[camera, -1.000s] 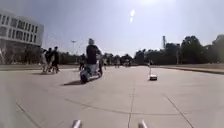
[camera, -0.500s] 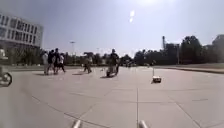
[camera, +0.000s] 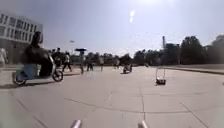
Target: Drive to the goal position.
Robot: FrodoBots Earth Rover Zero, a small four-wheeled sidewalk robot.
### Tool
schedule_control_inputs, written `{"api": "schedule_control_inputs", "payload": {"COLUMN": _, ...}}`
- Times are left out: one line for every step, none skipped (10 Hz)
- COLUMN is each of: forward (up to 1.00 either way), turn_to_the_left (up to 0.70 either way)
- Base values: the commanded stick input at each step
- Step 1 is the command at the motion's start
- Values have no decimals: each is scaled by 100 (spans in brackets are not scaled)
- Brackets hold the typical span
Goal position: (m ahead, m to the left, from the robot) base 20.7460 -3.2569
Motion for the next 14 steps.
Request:
{"api": "schedule_control_inputs", "payload": {"forward": 70, "turn_to_the_left": -13}}
{"api": "schedule_control_inputs", "payload": {"forward": 70, "turn_to_the_left": -21}}
{"api": "schedule_control_inputs", "payload": {"forward": 70, "turn_to_the_left": -7}}
{"api": "schedule_control_inputs", "payload": {"forward": 70, "turn_to_the_left": 0}}
{"api": "schedule_control_inputs", "payload": {"forward": 70, "turn_to_the_left": 0}}
{"api": "schedule_control_inputs", "payload": {"forward": 70, "turn_to_the_left": 0}}
{"api": "schedule_control_inputs", "payload": {"forward": 70, "turn_to_the_left": 0}}
{"api": "schedule_control_inputs", "payload": {"forward": 70, "turn_to_the_left": 0}}
{"api": "schedule_control_inputs", "payload": {"forward": 70, "turn_to_the_left": 0}}
{"api": "schedule_control_inputs", "payload": {"forward": 70, "turn_to_the_left": 0}}
{"api": "schedule_control_inputs", "payload": {"forward": 70, "turn_to_the_left": 0}}
{"api": "schedule_control_inputs", "payload": {"forward": 70, "turn_to_the_left": 0}}
{"api": "schedule_control_inputs", "payload": {"forward": 70, "turn_to_the_left": 0}}
{"api": "schedule_control_inputs", "payload": {"forward": 70, "turn_to_the_left": 0}}
